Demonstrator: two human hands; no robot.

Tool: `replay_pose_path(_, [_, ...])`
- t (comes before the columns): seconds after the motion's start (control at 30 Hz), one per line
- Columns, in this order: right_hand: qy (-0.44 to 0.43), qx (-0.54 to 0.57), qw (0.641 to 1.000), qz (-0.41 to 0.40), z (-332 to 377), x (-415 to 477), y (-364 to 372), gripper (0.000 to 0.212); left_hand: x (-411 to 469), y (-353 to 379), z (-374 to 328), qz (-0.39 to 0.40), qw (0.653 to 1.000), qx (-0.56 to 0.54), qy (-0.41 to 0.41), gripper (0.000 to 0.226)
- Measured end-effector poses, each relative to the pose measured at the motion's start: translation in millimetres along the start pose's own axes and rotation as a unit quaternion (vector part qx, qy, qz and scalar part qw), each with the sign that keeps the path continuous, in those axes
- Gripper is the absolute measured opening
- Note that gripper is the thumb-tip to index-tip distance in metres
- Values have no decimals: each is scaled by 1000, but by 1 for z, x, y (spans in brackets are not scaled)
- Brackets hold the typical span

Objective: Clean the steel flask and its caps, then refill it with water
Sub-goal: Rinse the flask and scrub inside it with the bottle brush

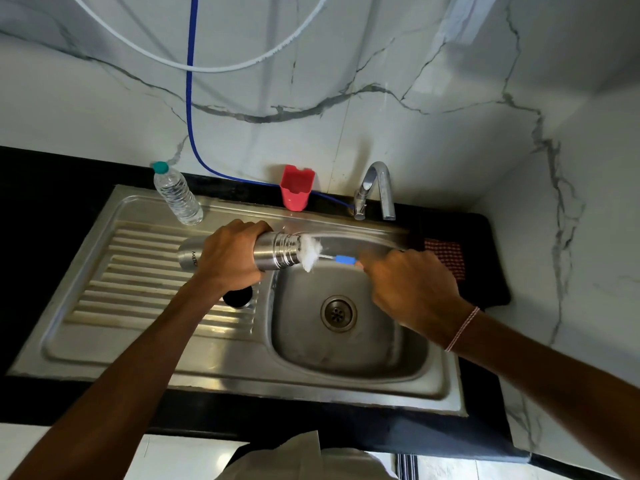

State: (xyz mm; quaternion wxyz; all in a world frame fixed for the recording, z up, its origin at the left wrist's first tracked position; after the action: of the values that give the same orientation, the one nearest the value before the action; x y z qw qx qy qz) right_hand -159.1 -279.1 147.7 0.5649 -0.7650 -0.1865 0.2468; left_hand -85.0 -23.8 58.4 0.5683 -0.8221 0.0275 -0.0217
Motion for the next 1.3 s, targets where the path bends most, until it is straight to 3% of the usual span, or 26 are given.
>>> replay_pose_path(0.07, [-14,206,975,80,-11,6,10,28,-2,0,5,-15,1000,7,24,66])
replay_pose_path(0.1, [5,330,934,135,-19,8,14,32,-2,0,7,-18,999,4,33,66])
replay_pose_path(0.13, [24,406,899,162,-26,11,14,38,-3,-1,8,-18,999,3,39,66])
replay_pose_path(0.17, [34,404,900,161,-33,12,16,40,-3,-1,9,-18,999,5,41,65])
replay_pose_path(0.2, [31,333,930,151,-37,11,14,38,-3,-1,8,-15,999,11,41,66])
replay_pose_path(0.27, [13,47,998,46,-33,4,10,24,-2,0,7,-12,999,19,27,67])
replay_pose_path(0.3, [12,-61,998,3,-23,0,7,20,-3,1,7,-9,1000,16,16,67])
replay_pose_path(0.37, [-14,-157,985,-77,-7,-5,0,14,-4,1,7,1,1000,-5,0,66])
replay_pose_path(0.47, [-48,-122,986,-106,-6,-11,5,26,-8,1,10,16,1000,-12,6,67])
replay_pose_path(0.53, [-65,-29,993,-91,-14,-12,6,16,-10,0,12,24,999,-5,21,68])
replay_pose_path(0.6, [-61,125,990,-12,-28,-11,12,14,-10,-2,17,28,999,-14,19,69])
replay_pose_path(0.67, [-27,216,973,75,-38,-9,15,36,-8,-5,20,36,999,-23,1,69])
replay_pose_path(0.73, [-13,66,997,33,-43,-12,13,33,-6,-6,21,42,999,-18,-8,69])
replay_pose_path(0.8, [-19,-61,998,-22,-38,-18,7,25,-5,-6,21,46,999,-14,-14,70])
replay_pose_path(0.9, [-22,-69,995,-70,-22,-23,-1,18,-7,-4,19,40,999,-23,-14,66])
replay_pose_path(1.0, [-20,106,994,12,-8,-12,3,22,-10,-1,7,24,999,-9,21,63])
replay_pose_path(1.07, [2,255,964,74,-8,-2,15,30,-12,2,2,18,999,-4,29,62])
replay_pose_path(1.1, [11,278,958,65,-11,1,15,33,-12,2,3,16,1000,-3,23,62])
replay_pose_path(1.13, [13,241,970,32,-16,2,13,30,-12,2,4,17,1000,-1,14,62])
replay_pose_path(1.2, [0,63,996,-56,-17,-2,8,18,-10,2,7,26,1000,-1,-3,63])
replay_pose_path(1.3, [-30,-94,988,-122,-1,-12,-5,11,-7,0,9,36,999,-14,-11,64])
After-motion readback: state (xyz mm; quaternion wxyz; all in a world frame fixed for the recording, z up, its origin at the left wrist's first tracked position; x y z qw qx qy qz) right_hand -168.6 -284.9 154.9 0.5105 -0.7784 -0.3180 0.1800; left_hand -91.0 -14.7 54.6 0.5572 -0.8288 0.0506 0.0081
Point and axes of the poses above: each hand's wrist, its own x-axis towards the middle knuckle, its own y-axis out of the palm, z = x × y, the point moved 4 cm from there along x, towards the middle knuckle, and after that the axes turned 11 degrees about -y, right-handed, at the moved point
